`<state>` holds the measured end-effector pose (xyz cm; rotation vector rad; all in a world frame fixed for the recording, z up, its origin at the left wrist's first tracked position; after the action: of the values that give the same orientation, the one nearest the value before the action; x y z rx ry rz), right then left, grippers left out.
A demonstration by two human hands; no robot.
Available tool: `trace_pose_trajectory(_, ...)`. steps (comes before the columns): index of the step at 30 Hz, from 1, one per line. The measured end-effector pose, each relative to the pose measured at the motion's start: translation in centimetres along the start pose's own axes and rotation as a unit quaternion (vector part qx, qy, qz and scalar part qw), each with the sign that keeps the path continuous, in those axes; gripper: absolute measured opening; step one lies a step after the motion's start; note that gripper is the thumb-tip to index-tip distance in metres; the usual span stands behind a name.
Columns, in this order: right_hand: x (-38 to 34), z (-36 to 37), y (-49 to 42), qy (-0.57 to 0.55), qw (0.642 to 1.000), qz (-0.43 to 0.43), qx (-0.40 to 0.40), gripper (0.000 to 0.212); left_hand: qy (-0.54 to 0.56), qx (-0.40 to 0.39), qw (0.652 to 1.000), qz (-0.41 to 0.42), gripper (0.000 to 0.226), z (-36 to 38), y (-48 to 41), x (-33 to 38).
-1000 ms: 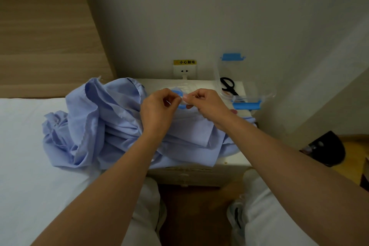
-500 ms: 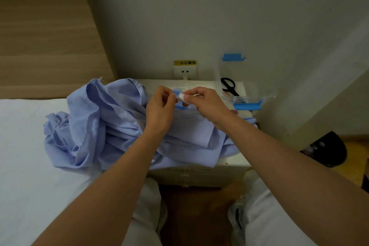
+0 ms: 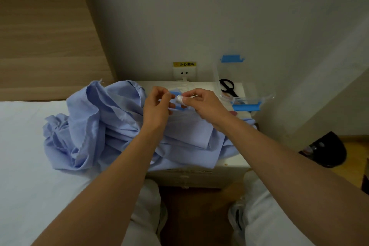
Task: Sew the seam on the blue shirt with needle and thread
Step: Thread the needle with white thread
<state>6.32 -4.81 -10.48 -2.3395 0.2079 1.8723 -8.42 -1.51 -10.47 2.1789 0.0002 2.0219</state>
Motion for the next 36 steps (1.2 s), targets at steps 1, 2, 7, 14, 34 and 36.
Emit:
trace_pose_trajectory(1, -0.1, 0.0, 0.0, -0.005, 1.000, -0.003, -0.002, 0.027, 0.011, -0.001, 1.000, -0.006, 0.013, -0.1, 0.0, 0.0)
trace_pose_trajectory(2, -0.1, 0.0, 0.1, -0.008, 1.000, -0.006, -0.003, 0.029, 0.016, -0.003, 1.000, -0.010, 0.013, -0.1, 0.0, 0.0)
trace_pose_trajectory(7, 0.0, 0.1, 0.0, 0.001, 1.000, -0.001, -0.006, 0.024, 0.040, 0.028, 0.998, -0.030, 0.008, -0.5, -0.1, -0.1)
trace_pose_trajectory(14, 0.0, -0.1, 0.0, -0.016, 0.999, 0.025, 0.016, 0.021, 0.012, 0.020, 0.999, -0.038, 0.023, -0.1, -0.4, -0.4)
trace_pose_trajectory(34, -0.4, 0.1, -0.9, -0.006, 0.999, -0.011, 0.029, 0.020, 0.036, -0.066, 0.996, -0.047, 0.023, 1.0, 0.0, -0.1)
trace_pose_trajectory(36, -0.6, 0.0, -0.9, 0.001, 0.999, -0.020, 0.034, 0.024, 0.040, -0.059, 0.996, -0.050, 0.021, 0.9, 0.0, -0.1)
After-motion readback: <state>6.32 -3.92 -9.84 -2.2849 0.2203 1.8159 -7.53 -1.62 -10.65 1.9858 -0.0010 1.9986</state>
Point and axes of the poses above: each hand's wrist, its own y-axis away from the middle knuckle, its own z-axis out of the palm, x = y × z, the point moved 7 cm from there along -y, towards the middle knuckle, and after that the axes turned 8 degrees about -z, right-handed, at the moved point
